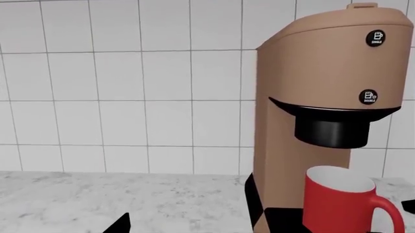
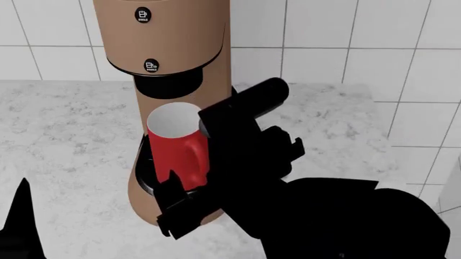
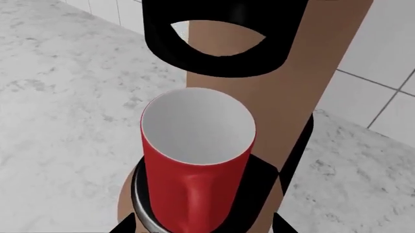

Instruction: Pick the mug from under the coffee machine dispenser and place it on the counter.

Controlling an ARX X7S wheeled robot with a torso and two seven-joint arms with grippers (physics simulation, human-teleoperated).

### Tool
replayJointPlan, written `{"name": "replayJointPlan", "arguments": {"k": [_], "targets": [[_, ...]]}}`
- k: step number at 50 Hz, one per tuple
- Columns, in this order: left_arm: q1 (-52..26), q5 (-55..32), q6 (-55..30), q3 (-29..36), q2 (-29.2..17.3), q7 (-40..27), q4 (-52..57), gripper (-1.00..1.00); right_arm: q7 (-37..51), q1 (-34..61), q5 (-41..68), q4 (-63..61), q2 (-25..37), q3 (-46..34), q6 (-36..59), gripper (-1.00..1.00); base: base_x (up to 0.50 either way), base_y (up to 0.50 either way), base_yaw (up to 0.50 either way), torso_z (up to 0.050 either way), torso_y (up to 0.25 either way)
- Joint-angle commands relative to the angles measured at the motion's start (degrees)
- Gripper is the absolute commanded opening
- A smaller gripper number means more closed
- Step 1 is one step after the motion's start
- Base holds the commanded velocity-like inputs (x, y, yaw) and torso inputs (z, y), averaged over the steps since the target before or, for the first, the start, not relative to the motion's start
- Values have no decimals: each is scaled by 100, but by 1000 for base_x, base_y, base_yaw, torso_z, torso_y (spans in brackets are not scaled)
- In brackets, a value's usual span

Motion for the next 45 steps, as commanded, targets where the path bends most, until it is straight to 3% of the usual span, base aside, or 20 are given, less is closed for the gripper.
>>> {"name": "replayJointPlan", "arguments": {"k": [1, 13, 14, 45], "targets": [[37, 35, 50, 31, -31, -16, 5, 100, -16, -24, -22, 52, -5, -30, -27, 100, 0, 0, 0, 0, 0], [59, 61, 98, 71, -48, -16, -4, 100, -46, -29, -96, 116, -48, -89, -70, 100, 0, 0, 0, 0, 0], [52, 54, 93, 73, -52, -25, 3, 100, -38, -35, -101, 108, -40, -89, -74, -100, 0, 0, 0, 0, 0], [-21, 27, 131, 144, -98, -86, -3, 100, 687, -332, 664, -936, 330, 280, -20, -100, 0, 0, 0, 0, 0]]}}
